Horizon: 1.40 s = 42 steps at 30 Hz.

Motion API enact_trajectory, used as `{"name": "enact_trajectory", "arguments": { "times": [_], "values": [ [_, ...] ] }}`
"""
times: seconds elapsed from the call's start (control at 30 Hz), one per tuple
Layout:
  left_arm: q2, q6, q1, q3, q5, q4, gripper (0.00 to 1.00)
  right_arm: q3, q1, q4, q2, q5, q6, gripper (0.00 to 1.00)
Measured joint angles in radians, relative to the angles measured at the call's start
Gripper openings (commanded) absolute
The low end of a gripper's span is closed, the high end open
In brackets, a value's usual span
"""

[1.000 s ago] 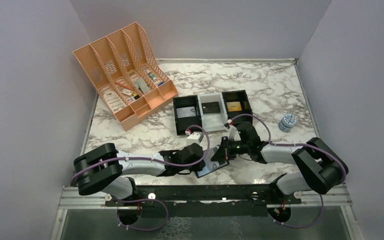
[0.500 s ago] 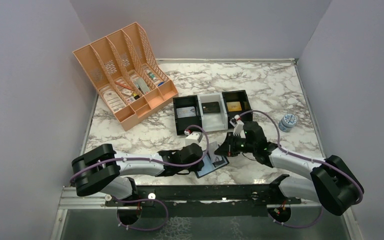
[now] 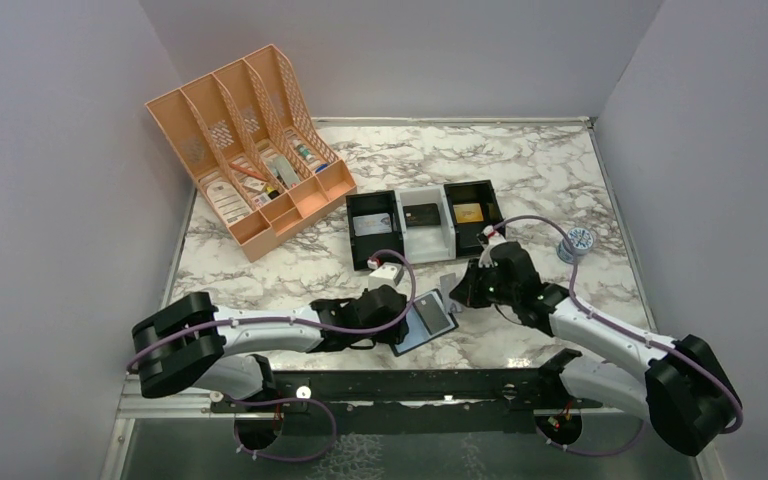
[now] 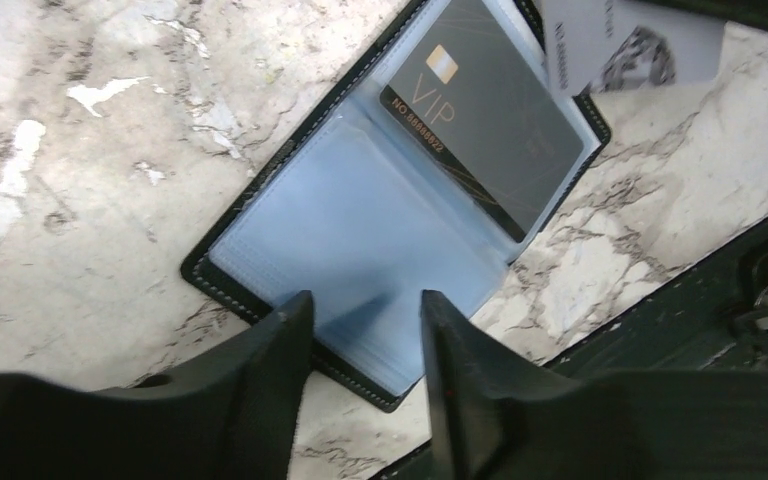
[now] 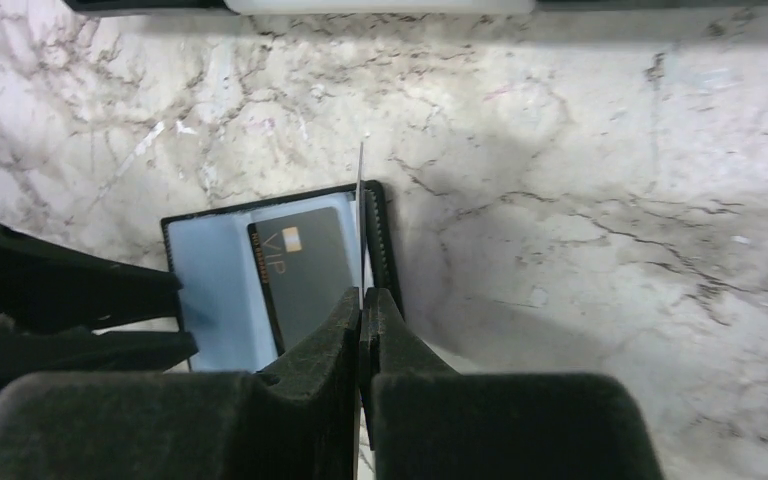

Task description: Take the credit cards out of the card holder

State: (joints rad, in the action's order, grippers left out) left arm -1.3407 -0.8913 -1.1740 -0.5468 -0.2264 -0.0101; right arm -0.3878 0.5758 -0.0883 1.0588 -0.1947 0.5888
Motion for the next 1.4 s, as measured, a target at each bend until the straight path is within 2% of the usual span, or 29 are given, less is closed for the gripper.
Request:
{"name": "enact_trajectory", "arguments": {
  "times": [0.2, 0.37, 0.6, 0.73, 0.8, 1.1, 1.23, 1.4],
  "values": [
    [0.055, 0.027, 0.000, -0.036, -0.043, -0.111, 0.71, -0.025, 0.000, -0.070, -0.020, 0.086, -0.019, 0.01],
    [0.105, 0.053, 0.019, -0.056, -0.079, -0.189, 0.82, -0.030, 0.000, -0.108, -0.018, 0.098, -0.008, 0.01],
    [0.176, 0.108, 0.165, -0.065, -0.070, -0.271, 0.98, -0.012, -0.001, -0.106, -0.035, 0.008, 0.033, 0.01],
    [0.258, 0.148, 0.290, -0.066, -0.047, -0.323, 0.99, -0.003, -0.001, -0.113, -0.093, 0.002, 0.051, 0.01],
    [0.298, 0.163, 0.317, -0.069, -0.041, -0.343, 0.99, -0.004, -0.001, -0.114, -0.117, 0.002, 0.057, 0.01],
    [0.447, 0.209, 0.324, -0.069, -0.050, -0.434, 0.99, -0.003, -0.001, -0.121, -0.225, -0.016, 0.080, 0.01],
    [0.445, 0.212, 0.328, -0.071, -0.089, -0.466, 0.99, 0.005, -0.001, -0.121, -0.293, -0.036, 0.093, 0.01],
    [0.382, 0.224, 0.330, -0.144, -0.150, -0.531, 0.99, 0.032, -0.001, -0.136, -0.370, -0.035, 0.095, 0.01]
  ]
}}
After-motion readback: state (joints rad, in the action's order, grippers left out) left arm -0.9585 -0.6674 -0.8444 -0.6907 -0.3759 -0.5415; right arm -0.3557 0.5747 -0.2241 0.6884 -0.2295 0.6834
